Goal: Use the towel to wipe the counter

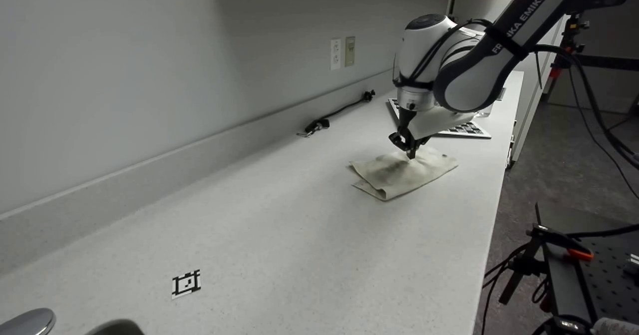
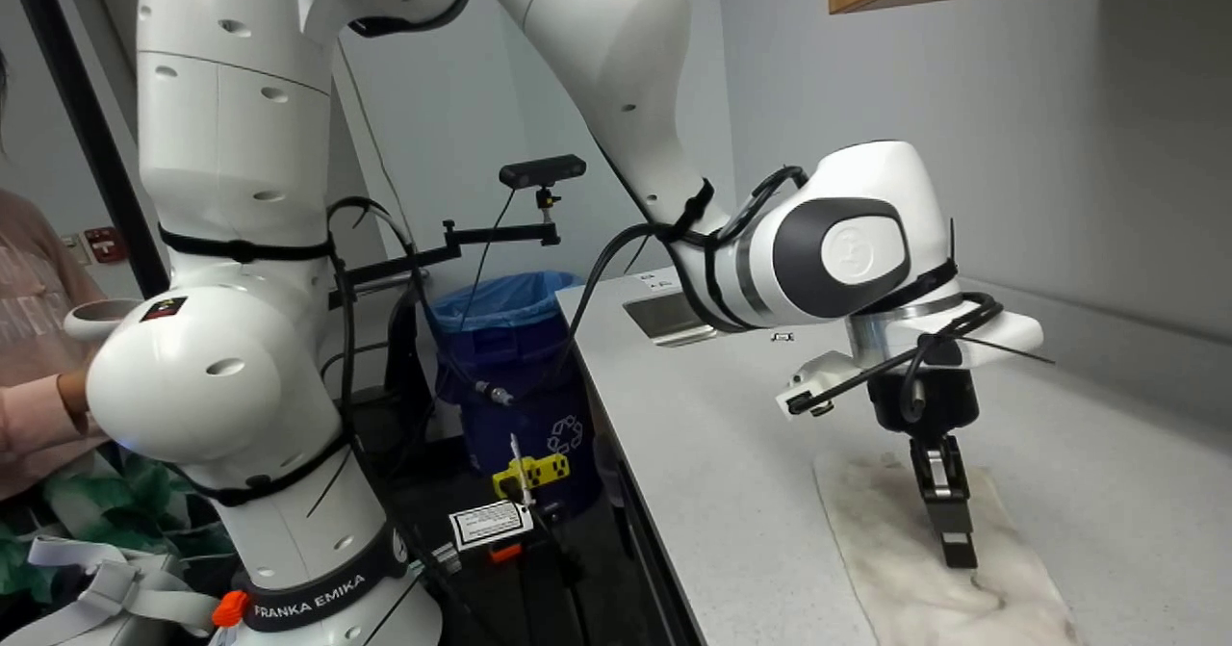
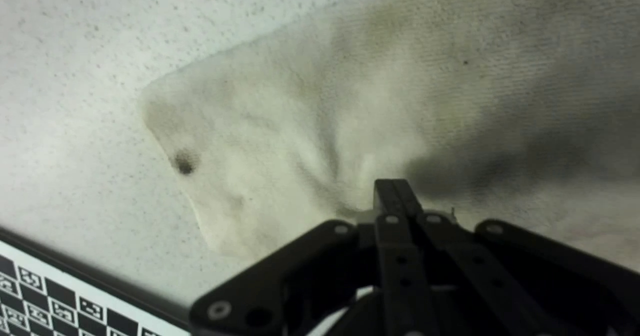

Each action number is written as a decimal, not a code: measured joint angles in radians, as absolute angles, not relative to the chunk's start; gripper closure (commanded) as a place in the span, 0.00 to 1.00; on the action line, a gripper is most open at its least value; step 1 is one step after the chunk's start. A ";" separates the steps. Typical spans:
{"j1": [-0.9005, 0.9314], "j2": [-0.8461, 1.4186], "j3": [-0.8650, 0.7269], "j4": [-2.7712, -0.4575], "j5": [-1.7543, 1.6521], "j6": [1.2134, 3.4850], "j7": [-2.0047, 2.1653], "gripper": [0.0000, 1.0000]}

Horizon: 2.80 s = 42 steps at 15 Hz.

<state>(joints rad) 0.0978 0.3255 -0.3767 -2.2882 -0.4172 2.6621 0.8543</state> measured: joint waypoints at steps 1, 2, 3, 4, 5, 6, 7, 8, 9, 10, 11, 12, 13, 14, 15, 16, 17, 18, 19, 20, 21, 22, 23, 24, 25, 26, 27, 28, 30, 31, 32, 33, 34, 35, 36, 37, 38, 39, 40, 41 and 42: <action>0.106 0.306 -0.375 -2.297 -0.442 2.665 0.856 1.00; 0.113 0.284 -0.370 -2.308 -0.462 2.667 0.856 1.00; 0.116 0.262 -0.360 -2.321 -0.479 2.669 0.856 1.00; 0.117 0.239 -0.348 -2.335 -0.494 2.671 0.856 1.00; 0.117 0.214 -0.334 -2.351 -0.511 2.671 0.856 1.00; 0.118 0.189 -0.320 -2.369 -0.528 2.672 0.855 1.00; 0.117 0.162 -0.305 -2.388 -0.548 2.672 0.855 1.00; 0.117 0.136 -0.293 -2.407 -0.568 2.672 0.855 1.00; 0.115 0.107 -0.280 -2.428 -0.590 2.672 0.855 1.00; 0.109 0.078 -0.268 -2.449 -0.610 2.672 0.855 1.00; 0.102 0.048 -0.256 -2.470 -0.633 2.672 0.855 1.00; 0.090 0.019 -0.242 -2.491 -0.654 2.672 0.855 0.91; 0.075 -0.013 -0.228 -2.512 -0.677 2.672 0.855 0.73; 0.058 -0.044 -0.213 -2.533 -0.688 2.672 0.855 0.68; 0.039 -0.076 -0.197 -2.554 -0.695 2.672 0.855 0.59; 0.022 -0.106 -0.182 -2.573 -0.696 2.672 0.853 0.52; 0.004 -0.134 -0.166 -2.590 -0.696 2.672 0.851 0.43; -0.013 -0.161 -0.153 -2.608 -0.696 2.672 0.847 0.37; -0.028 -0.186 -0.141 -2.624 -0.694 2.672 0.840 0.30; -0.040 -0.209 -0.133 -2.639 -0.687 2.674 0.829 0.21; -0.051 -0.232 -0.126 -2.655 -0.676 2.680 0.814 0.15; -0.060 -0.255 -0.120 -2.670 -0.661 2.689 0.797 0.06; -0.069 -0.277 -0.114 -2.686 -0.645 2.701 0.778 0.02; -0.077 -0.299 -0.108 -2.701 -0.627 2.718 0.757 0.00; -0.085 -0.318 -0.102 -2.715 -0.607 2.735 0.736 0.00; -0.093 -0.334 -0.095 -2.727 -0.584 2.753 0.711 0.00; -0.101 -0.347 -0.088 -2.738 -0.560 2.770 0.685 0.00; -0.107 -0.359 -0.082 -2.748 -0.533 2.784 0.658 0.00; -0.086 -0.367 -0.105 -2.747 -0.519 2.794 0.634 0.00; -0.073 -0.367 -0.118 -2.743 -0.518 2.794 0.630 0.00; -0.063 -0.367 -0.130 -2.740 -0.518 2.794 0.627 0.00; -0.059 -0.368 -0.134 -2.739 -0.518 2.794 0.626 0.00; -0.057 -0.368 -0.135 -2.739 -0.518 2.794 0.626 0.00; -0.056 -0.368 -0.136 -2.739 -0.518 2.794 0.625 0.00; -0.056 -0.368 -0.136 -2.739 -0.518 2.794 0.625 0.00; -0.056 -0.368 -0.136 -2.739 -0.518 2.794 0.625 0.00; -0.056 -0.368 -0.136 -2.739 -0.518 2.794 0.625 0.00; -0.056 -0.368 -0.137 -2.739 -0.518 2.794 0.625 0.00; -0.056 -0.368 -0.137 -2.739 -0.518 2.794 0.625 0.00; -0.056 -0.368 -0.137 -2.739 -0.518 2.794 0.625 0.00; -0.056 -0.368 -0.137 -2.739 -0.518 2.794 0.625 0.00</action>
